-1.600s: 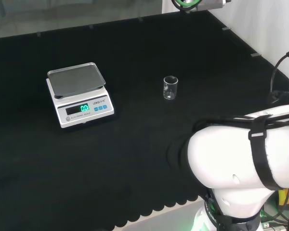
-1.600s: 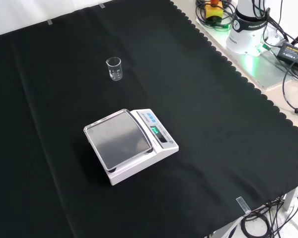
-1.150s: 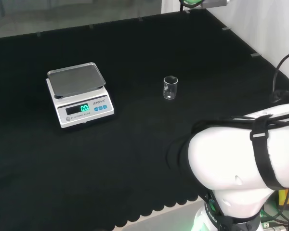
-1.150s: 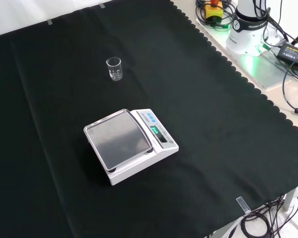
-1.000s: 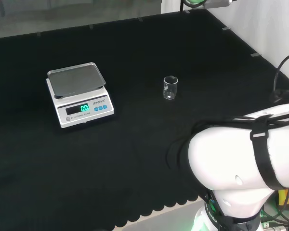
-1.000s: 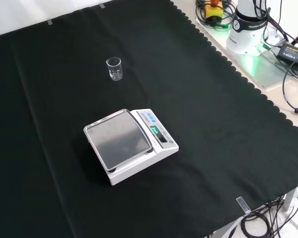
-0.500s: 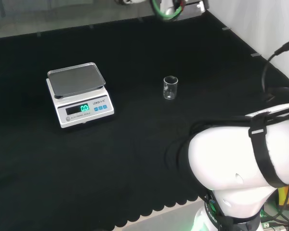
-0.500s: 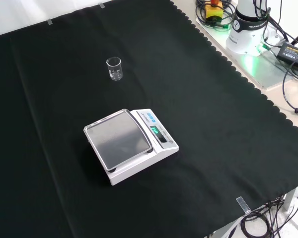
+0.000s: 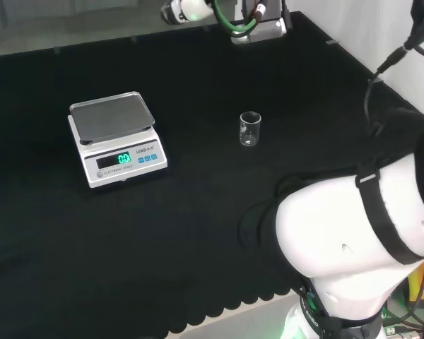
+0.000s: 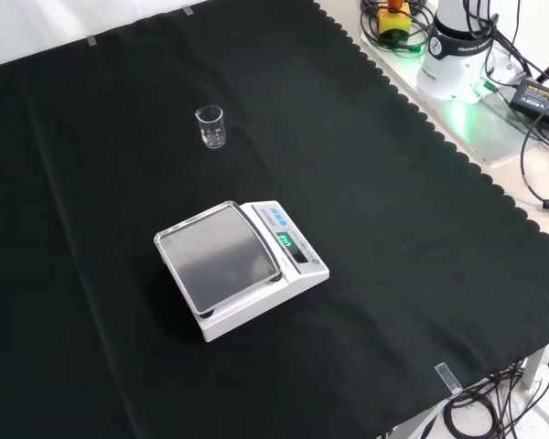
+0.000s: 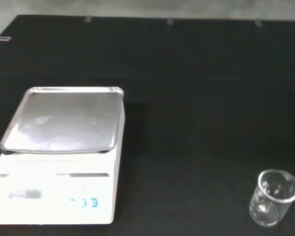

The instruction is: Pick up the beaker.

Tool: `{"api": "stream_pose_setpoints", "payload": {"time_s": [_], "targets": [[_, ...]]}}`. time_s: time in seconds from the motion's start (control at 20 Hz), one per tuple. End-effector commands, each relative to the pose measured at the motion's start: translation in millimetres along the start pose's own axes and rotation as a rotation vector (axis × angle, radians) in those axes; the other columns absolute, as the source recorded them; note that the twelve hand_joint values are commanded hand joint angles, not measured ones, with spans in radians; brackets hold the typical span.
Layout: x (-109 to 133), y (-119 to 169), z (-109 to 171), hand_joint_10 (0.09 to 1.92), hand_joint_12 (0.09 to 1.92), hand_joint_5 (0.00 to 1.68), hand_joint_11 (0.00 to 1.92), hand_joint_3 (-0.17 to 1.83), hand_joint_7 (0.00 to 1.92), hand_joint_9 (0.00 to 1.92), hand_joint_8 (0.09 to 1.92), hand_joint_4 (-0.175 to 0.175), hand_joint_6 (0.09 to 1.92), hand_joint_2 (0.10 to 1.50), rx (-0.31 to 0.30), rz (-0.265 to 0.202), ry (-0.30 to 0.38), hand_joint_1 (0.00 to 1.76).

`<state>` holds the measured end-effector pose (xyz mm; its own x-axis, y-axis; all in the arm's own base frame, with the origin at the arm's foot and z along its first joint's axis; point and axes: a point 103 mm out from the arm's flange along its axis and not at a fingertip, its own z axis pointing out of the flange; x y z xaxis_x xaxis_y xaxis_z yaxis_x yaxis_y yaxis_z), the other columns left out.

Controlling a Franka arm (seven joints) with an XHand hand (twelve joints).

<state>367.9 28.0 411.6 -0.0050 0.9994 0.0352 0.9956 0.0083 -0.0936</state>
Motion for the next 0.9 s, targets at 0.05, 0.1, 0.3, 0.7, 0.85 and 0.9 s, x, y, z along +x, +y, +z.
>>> {"api": "stream_pose_setpoints", "payload": {"time_s": [0.05,0.1,0.3,0.7,0.85,0.9], "targets": [[-38,46,38,0.27,1.34,0.04,0.0,-0.02,0.0,0.0,0.33,-0.016,0.09,0.96,0.033,0.061,0.091,0.3],[-39,49,40,0.28,1.35,0.04,0.0,-0.02,0.0,0.0,0.33,-0.017,0.09,0.96,0.036,0.064,0.093,0.3],[-42,62,54,0.29,1.35,0.04,0.0,-0.02,0.0,0.0,0.36,-0.02,0.09,0.95,0.056,0.075,0.103,0.31],[-57,91,88,0.31,1.35,0.05,0.0,-0.02,0.0,0.0,0.38,-0.023,0.09,0.95,0.122,0.124,0.115,0.32],[-65,103,103,0.33,1.35,0.05,0.0,-0.02,0.0,0.0,0.39,-0.024,0.09,0.95,0.145,0.15,0.125,0.32],[-68,106,108,0.34,1.35,0.05,0.0,-0.02,0.0,0.0,0.39,-0.025,0.09,0.95,0.151,0.159,0.13,0.32]]}}
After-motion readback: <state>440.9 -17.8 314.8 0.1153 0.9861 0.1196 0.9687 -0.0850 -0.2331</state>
